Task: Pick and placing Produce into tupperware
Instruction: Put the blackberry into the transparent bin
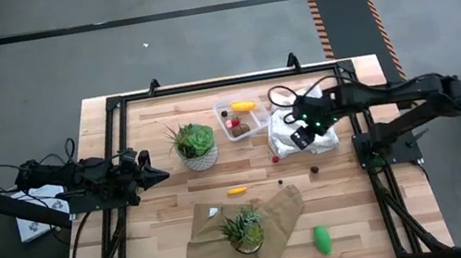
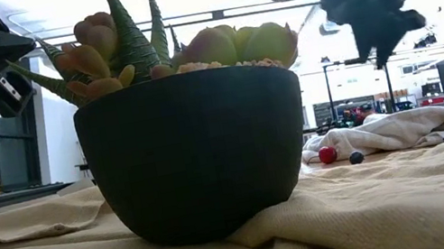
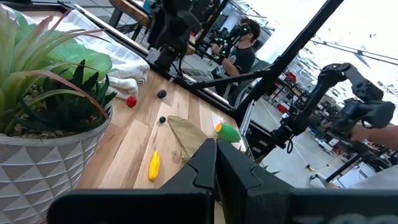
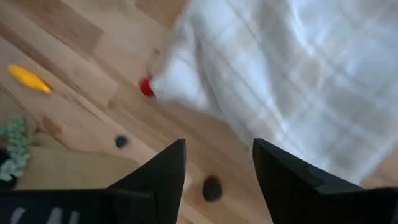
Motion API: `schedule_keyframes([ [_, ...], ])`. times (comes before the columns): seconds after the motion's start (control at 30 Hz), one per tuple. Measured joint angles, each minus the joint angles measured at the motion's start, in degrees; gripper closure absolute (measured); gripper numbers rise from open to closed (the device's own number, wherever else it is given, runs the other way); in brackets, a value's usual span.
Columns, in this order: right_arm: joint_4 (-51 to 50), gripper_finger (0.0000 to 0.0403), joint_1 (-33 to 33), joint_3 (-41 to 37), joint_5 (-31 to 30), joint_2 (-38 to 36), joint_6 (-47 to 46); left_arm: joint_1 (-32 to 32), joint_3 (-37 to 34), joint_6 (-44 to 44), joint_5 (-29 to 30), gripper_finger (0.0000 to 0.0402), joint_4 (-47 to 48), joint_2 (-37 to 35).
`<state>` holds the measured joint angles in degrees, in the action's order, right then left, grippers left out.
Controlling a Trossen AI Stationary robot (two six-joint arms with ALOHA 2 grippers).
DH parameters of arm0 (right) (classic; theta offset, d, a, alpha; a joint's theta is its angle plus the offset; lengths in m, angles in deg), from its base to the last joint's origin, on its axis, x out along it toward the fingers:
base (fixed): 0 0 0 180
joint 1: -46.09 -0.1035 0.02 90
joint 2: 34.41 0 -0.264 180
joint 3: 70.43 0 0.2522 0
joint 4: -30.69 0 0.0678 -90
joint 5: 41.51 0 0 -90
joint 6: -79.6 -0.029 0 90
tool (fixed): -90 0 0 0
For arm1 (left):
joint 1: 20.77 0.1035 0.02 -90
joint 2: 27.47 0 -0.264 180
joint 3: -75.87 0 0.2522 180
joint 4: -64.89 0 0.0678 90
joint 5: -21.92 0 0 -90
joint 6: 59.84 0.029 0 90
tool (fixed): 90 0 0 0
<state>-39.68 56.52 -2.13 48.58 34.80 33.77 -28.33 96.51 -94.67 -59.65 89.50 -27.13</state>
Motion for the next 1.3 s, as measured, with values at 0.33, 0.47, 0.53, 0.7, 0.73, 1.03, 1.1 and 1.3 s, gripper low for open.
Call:
schedule_keyframes([
  [0.33,-0.3,0.0225,-3.9,-7.3,3.8,-3.0,0.9,0.0,0.0,0.0,0.0,0.0401,0.0,0.0],
  [0.47,0.1,0.0225,-6.0,-7.9,4.3,-2.0,2.3,0.0,0.0,0.0,0.0,0.0401,0.0,0.0],
  [0.53,0.2,0.0225,-6.9,-7.9,4.5,-1.2,2.8,0.0,0.0,0.0,0.0,0.0401,0.0,0.0],
  [0.7,0.8,0.0225,-9.0,-7.9,4.8,1.7,5.0,0.0,0.0,0.0,0.0,0.0401,0.0,0.0],
  [0.73,0.8,0.0225,-9.4,-7.9,4.8,2.5,5.6,0.0,0.0,0.0,0.0,0.0401,0.0,0.0],
  [1.03,3.3,0.0225,-12.0,-7.9,6.7,9.5,8.9,0.0,0.0,0.0,0.0,0.0401,0.0,0.0],
  [1.1,3.2,0.0225,-12.5,-7.9,6.7,10.7,9.0,0.0,0.0,0.0,0.0,0.0401,0.0,0.0],
  [1.3,3.9,0.0224,-14.3,-7.9,6.8,13.2,9.9,0.0,0.0,0.0,0.0,0.0401,0.0,0.0],
])
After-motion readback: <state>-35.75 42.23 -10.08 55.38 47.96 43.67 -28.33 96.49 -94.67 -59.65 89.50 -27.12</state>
